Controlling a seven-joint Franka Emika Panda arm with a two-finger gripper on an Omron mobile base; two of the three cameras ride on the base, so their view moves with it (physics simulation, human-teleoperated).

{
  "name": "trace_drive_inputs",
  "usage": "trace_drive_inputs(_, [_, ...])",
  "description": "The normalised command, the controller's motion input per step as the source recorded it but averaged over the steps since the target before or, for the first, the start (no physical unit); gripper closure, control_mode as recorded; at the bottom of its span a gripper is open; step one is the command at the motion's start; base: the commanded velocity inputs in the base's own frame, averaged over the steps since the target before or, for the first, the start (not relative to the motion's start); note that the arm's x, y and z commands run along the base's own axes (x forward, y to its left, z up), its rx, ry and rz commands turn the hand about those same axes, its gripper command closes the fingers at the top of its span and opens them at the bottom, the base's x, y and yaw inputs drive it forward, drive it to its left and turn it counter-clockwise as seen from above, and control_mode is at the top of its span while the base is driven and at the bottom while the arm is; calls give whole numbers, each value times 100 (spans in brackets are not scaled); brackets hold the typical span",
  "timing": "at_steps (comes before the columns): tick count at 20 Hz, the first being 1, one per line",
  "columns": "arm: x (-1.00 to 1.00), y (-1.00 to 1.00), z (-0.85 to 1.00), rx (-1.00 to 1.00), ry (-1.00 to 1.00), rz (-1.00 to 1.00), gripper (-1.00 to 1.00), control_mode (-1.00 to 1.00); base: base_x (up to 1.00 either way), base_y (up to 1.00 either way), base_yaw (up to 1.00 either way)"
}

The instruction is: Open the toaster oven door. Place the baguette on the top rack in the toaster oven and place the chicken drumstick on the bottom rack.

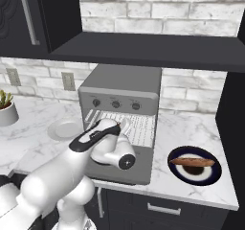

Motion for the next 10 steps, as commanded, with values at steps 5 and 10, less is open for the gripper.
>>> trace_drive_inputs(5, [19, 0, 0, 2, -2, 0, -100, -100, 0, 0, 0])
trace_drive_inputs(10, [20, 0, -3, 1, -2, 0, -100, -100, 0, 0, 0])
